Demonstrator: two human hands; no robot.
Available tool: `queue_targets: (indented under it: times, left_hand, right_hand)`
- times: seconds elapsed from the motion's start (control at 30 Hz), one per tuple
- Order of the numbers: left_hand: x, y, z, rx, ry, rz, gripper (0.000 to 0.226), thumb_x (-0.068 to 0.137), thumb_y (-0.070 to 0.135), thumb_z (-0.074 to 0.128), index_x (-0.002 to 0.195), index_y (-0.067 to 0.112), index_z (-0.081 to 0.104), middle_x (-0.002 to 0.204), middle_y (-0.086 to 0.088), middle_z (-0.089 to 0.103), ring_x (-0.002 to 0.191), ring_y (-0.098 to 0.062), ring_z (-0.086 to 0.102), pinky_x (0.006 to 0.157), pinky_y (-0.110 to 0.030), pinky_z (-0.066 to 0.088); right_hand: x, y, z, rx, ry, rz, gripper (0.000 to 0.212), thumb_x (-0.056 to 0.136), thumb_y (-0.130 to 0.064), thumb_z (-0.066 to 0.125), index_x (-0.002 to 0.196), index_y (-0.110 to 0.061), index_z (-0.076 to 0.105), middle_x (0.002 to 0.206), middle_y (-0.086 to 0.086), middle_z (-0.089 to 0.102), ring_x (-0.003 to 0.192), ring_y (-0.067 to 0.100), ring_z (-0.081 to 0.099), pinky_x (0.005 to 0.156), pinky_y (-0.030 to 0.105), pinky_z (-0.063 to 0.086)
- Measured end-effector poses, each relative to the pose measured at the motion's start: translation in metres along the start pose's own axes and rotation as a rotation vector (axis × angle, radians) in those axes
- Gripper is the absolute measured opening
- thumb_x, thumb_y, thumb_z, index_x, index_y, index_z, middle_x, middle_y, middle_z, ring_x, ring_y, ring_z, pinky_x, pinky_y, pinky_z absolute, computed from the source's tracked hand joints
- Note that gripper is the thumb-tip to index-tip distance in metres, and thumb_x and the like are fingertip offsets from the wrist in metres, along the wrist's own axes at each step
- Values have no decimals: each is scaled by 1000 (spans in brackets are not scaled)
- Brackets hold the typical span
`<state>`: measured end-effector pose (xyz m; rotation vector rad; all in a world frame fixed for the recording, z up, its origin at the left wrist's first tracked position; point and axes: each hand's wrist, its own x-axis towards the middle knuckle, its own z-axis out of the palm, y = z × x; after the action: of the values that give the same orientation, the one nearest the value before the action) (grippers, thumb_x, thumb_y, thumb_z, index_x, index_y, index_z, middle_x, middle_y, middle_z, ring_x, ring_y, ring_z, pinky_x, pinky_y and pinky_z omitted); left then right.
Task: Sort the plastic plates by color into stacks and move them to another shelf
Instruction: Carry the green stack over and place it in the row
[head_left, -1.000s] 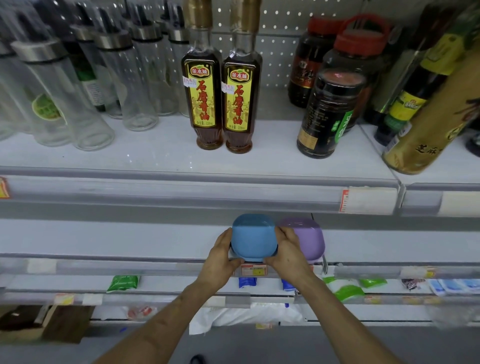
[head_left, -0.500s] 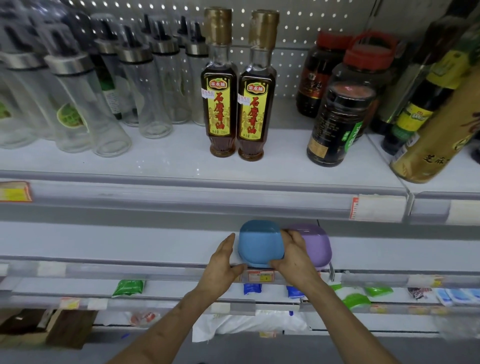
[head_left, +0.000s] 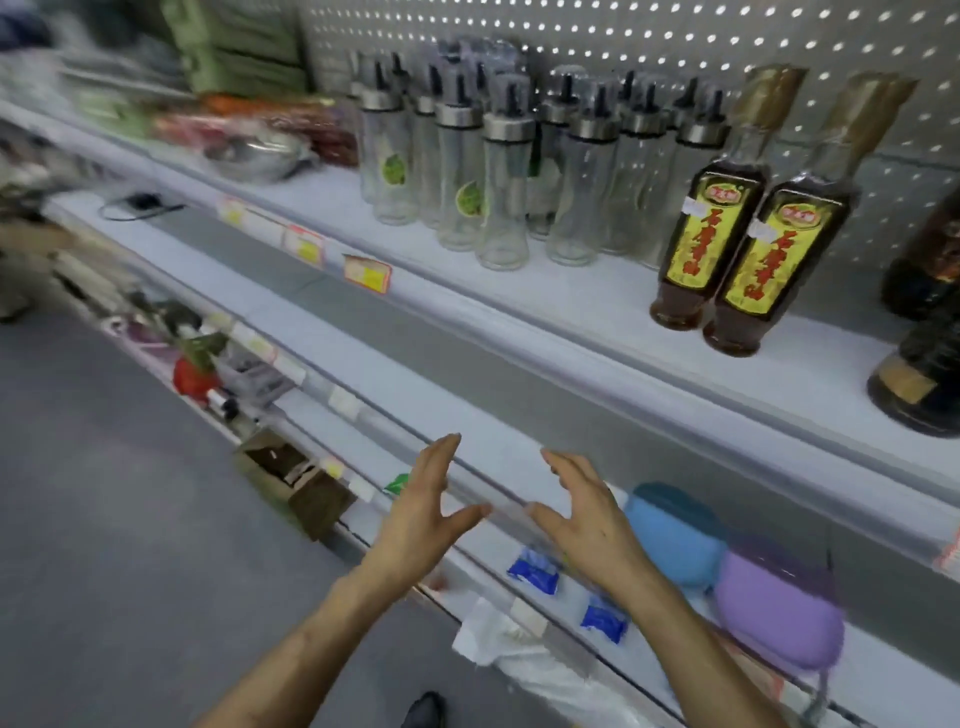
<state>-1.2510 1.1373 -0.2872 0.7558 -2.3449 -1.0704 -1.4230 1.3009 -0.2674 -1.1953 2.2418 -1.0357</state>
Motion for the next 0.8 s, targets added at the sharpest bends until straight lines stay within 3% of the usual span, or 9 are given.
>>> queue_targets:
  times: [0.13, 0.27, 0.37, 0.47, 0.6, 0.8]
  left_hand:
    - [-74, -10, -79, 75, 237, -123, 83, 88, 41, 78, 156, 28, 33, 156, 11, 35, 142, -11, 41, 114, -44, 43]
    - [-158, -8, -155, 133, 504, -256, 79, 87, 39, 79, 154, 26, 38, 147, 12, 41, 134, -1, 46, 110, -35, 47]
    - [-224, -3, -206, 184, 674, -344, 79, 87, 47, 77, 153, 29, 38, 148, 12, 41, 132, -1, 47, 106, -34, 50]
    - [-289, 0, -250, 226, 833, -415, 80, 85, 56, 73, 152, 28, 40, 146, 10, 45, 131, -7, 51, 102, -35, 52]
    - [-374, 14, -302, 302, 1035, -530, 76, 86, 52, 70, 151, 25, 42, 145, 11, 48, 131, -5, 52, 103, -38, 52]
    - [-502, 54, -359, 442, 1306, -637, 66, 91, 41, 72, 150, 29, 44, 142, 17, 49, 131, -1, 51, 104, -38, 53]
  right_hand:
    - [11, -67, 43, 44, -167, -232, 59, 95, -28, 71, 149, -22, 49, 142, -11, 45, 129, 6, 49, 113, 33, 41]
    - [7, -158, 95, 69, -349, -446, 49, 90, -27, 73, 136, -24, 59, 135, -11, 52, 124, 8, 55, 110, 36, 45]
    - [-5, -227, 136, 80, -457, -625, 51, 87, -39, 70, 135, -25, 60, 134, -12, 52, 122, 6, 56, 109, 34, 46]
    - [-26, -293, 184, 94, -565, -768, 50, 90, -32, 74, 137, -22, 60, 135, -10, 53, 123, 5, 54, 109, 34, 46]
    - [-74, -378, 246, 154, -722, -940, 50, 94, -34, 72, 140, -25, 56, 133, -12, 52, 120, 6, 55, 106, 33, 48]
    - [-176, -490, 322, 316, -954, -1130, 50, 98, -34, 67, 145, -29, 53, 138, -20, 50, 128, -5, 50, 109, 20, 42]
